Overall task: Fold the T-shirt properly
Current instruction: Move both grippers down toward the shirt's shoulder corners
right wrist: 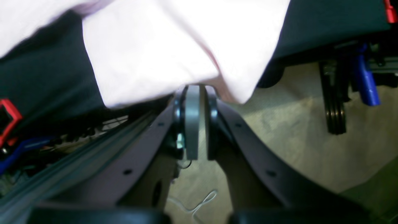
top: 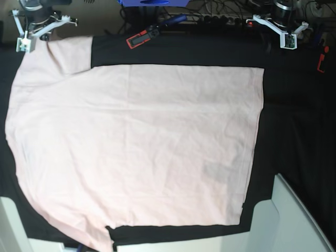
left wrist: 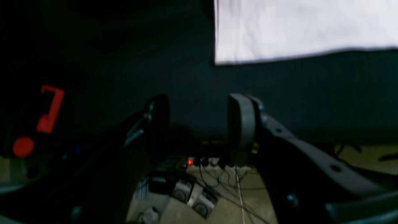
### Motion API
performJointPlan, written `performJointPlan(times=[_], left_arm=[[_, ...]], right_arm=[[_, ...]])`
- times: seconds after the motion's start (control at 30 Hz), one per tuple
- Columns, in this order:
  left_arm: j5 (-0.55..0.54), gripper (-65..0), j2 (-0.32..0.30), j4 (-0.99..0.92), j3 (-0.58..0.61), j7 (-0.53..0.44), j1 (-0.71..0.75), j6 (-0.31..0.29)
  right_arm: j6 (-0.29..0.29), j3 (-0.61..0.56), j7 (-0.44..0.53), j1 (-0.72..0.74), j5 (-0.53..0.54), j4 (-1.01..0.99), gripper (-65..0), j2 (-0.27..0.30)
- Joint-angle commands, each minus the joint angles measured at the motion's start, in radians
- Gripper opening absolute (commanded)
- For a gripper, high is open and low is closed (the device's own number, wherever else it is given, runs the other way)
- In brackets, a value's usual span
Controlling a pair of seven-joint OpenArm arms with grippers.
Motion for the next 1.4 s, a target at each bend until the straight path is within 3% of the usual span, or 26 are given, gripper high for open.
performJointPlan(times=[0.0, 0.1, 0.17, 0.23, 0.33, 0.5, 0.63, 0.9, 1.1, 1.23, 1.37], left_arm=[[0.001, -35.3, -0.009, 0.010, -0.008, -0.020, 0.018, 0.004], [0.001, -35.3, -0.009, 0.010, -0.008, -0.023, 0.017, 0.004], [0.001, -35.3, -0.009, 0.012, -0.006, -0.023, 0.014, 0.004], [0.001, -35.3, -0.008, 0.012, -0.005, -0.020, 0.000, 0.004], [0.001, -35.3, -0.008, 0.010, -0.005, -0.020, -0.003, 0.004], [0.001, -35.3, -0.006, 0.010, -0.005, -0.020, -0.011, 0.004], [0.001, -35.3, -0.004, 0.010, -0.005, -0.018, -0.012, 0.004], [0.001, -35.3, -0.003, 0.012, -0.005, -0.018, -0.017, 0.004], [0.001, -35.3, -0.003, 0.012, -0.005, -0.018, -0.017, 0.004], [0.001, -35.3, -0.003, 0.012, -0.005, -0.018, -0.017, 0.004], [0.001, -35.3, -0.003, 0.012, -0.005, -0.018, -0.017, 0.004]], right_arm=[[-0.002, 0.004, -0.002, 0.002, 0.002, 0.016, -59.8, 0.005], [0.009, 0.002, -0.023, 0.016, 0.002, 0.022, -48.2, 0.009], [0.066, 0.002, -0.022, 0.021, 0.002, 0.025, -38.4, 0.009], [0.150, 0.002, 0.001, 0.021, 0.002, 0.030, -36.6, 0.009], [0.259, 0.004, 0.033, 0.030, 0.002, 0.030, -40.3, 0.004], [0.264, 0.006, 0.032, 0.073, 0.002, 0.025, -54.1, 0.004], [0.264, 0.006, 0.014, 0.085, 0.002, 0.025, -59.1, 0.002], [0.272, 0.002, -0.347, 0.197, 0.002, 0.027, -58.9, 0.044], [0.275, 0.002, -0.253, 0.179, 0.002, 0.032, -59.6, 0.059], [0.264, 0.018, -0.224, 0.186, 0.002, 0.030, -65.0, 0.058], [0.273, 0.107, -0.230, 0.228, 0.004, 0.027, -65.0, -0.001]])
